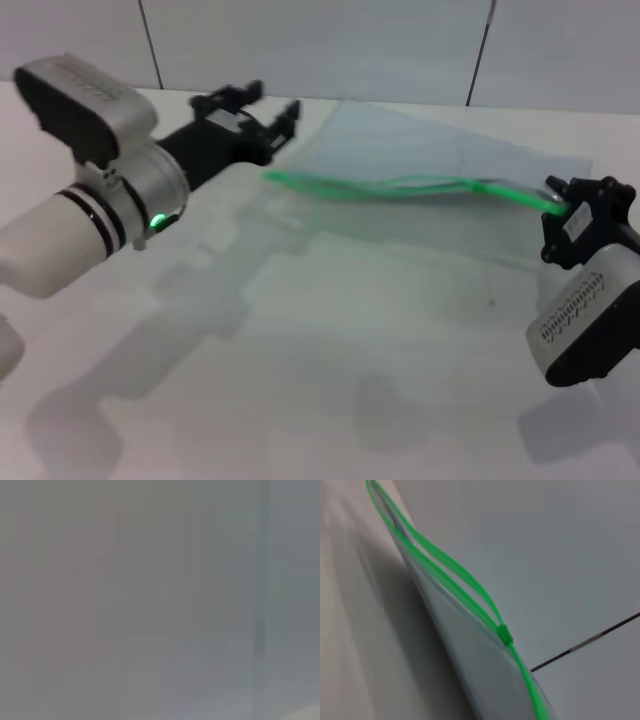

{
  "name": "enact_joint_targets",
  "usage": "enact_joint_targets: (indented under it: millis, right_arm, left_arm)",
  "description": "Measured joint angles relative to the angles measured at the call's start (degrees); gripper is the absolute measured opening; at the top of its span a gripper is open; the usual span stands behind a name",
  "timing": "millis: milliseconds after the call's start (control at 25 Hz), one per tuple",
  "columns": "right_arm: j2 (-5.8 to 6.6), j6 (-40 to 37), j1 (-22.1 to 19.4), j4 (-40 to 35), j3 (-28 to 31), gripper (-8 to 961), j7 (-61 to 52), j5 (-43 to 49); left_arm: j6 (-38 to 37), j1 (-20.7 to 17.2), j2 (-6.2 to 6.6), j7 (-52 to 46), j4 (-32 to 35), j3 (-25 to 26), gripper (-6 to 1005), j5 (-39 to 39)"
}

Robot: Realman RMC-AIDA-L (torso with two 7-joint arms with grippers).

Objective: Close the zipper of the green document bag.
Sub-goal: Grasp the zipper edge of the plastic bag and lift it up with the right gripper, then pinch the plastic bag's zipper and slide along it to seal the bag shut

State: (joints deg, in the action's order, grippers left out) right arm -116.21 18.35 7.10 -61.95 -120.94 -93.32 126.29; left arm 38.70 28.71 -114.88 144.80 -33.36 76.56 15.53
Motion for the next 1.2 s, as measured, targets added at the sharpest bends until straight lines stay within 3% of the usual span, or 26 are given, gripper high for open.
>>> enact_joint_targets:
  millis: [200, 520, 800, 1200]
  right_arm:
    - [0.09, -0.44, -1.61, -3.87, 0.01, 60, 0.0, 0.0]
    - [0.11, -3.6, -4.09, -8.98, 0.22, 49, -0.47, -0.53]
    - [0.1, -5.11, -4.12, -9.88, 0.29, 49, -0.48, -2.71]
    - [0.31, -8.02, -5.88, -14.85, 0.3, 49, -0.37, -2.92]
  left_arm:
    - [0.28, 0.36, 0.8, -8.9, -4.3, 0.43, 554, 15.46]
    - [0.3, -0.25, 0.42, -12.93, -12.87, 0.25, 554, 35.14]
    - [0.16, -1.51, 0.35, -13.04, -17.61, 0.65, 554, 39.77]
    - [0.13, 1.2, -0.13, -14.52, -18.04, 0.65, 555, 48.49]
